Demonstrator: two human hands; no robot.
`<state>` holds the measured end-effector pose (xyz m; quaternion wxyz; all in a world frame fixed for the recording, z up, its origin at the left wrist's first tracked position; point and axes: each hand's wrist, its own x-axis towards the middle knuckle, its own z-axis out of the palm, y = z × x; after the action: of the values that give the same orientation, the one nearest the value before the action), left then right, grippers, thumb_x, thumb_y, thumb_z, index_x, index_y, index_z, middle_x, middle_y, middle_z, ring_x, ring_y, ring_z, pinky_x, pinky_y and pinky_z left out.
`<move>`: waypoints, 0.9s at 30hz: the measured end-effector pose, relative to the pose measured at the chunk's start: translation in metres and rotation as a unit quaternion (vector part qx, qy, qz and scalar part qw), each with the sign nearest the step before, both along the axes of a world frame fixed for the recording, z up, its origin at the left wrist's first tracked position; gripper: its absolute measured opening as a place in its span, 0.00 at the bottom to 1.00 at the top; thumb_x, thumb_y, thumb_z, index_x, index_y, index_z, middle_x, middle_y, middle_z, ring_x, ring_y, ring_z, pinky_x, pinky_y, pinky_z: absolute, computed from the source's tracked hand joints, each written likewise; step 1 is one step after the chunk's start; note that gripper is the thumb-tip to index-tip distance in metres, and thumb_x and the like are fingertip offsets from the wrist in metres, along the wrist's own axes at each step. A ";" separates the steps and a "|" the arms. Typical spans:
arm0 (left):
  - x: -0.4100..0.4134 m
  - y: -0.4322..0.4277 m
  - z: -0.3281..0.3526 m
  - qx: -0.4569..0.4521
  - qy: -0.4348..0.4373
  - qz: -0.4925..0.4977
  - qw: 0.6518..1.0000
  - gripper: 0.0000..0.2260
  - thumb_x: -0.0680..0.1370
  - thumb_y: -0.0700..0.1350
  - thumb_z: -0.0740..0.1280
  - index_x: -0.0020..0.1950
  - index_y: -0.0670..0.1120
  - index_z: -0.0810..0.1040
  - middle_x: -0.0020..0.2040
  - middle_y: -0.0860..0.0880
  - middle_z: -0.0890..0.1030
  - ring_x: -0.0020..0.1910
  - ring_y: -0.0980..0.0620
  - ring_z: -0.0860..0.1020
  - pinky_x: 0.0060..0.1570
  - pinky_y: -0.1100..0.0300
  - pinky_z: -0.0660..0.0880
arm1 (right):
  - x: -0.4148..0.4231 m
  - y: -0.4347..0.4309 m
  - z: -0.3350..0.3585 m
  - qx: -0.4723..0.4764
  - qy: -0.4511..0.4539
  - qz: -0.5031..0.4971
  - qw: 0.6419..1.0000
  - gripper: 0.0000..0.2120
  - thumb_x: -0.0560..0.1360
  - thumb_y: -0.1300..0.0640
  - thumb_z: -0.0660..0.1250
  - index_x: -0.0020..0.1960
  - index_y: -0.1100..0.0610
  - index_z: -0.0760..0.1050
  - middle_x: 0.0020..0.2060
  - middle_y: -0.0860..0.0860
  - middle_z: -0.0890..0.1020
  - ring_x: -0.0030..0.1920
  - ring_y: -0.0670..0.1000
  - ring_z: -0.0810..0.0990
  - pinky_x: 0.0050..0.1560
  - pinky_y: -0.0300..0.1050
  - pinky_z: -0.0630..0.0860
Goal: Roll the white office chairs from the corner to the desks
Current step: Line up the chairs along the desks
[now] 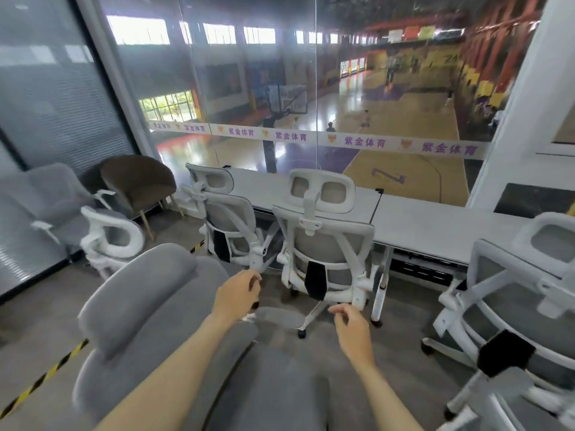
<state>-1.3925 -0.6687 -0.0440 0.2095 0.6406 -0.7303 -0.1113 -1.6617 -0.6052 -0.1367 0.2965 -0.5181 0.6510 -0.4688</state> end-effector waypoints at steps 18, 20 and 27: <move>0.302 -0.047 0.012 -0.173 -0.086 0.011 0.981 0.07 0.77 0.43 0.65 0.47 0.51 0.82 0.47 0.53 0.84 0.48 0.47 0.81 0.51 0.50 0.71 | 0.288 0.000 -0.035 0.108 0.026 0.037 0.993 0.14 0.79 0.65 0.63 0.45 0.50 0.81 0.44 0.41 0.84 0.45 0.40 0.81 0.47 0.39 0.73; 0.333 -0.059 0.006 -0.159 -0.069 -0.015 0.985 0.07 0.77 0.43 0.64 0.47 0.51 0.82 0.48 0.53 0.83 0.49 0.47 0.80 0.53 0.49 0.72 | 0.328 -0.003 -0.036 0.105 0.024 0.026 0.994 0.13 0.79 0.66 0.64 0.45 0.50 0.81 0.43 0.42 0.85 0.45 0.40 0.81 0.46 0.36 0.73; 0.372 -0.085 -0.009 -0.051 0.094 -0.204 0.973 0.12 0.74 0.33 0.65 0.51 0.45 0.83 0.66 0.47 0.78 0.63 0.47 0.76 0.64 0.53 0.72 | 0.443 0.000 -0.016 0.107 -0.033 0.018 0.994 0.12 0.81 0.61 0.65 0.48 0.45 0.78 0.44 0.41 0.84 0.47 0.37 0.81 0.47 0.34 0.73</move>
<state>-1.0207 -0.7538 -0.0529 0.2826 0.4531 -0.8273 -0.1742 -1.2190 -0.6050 -0.1531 0.3798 -0.4792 0.6783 -0.4076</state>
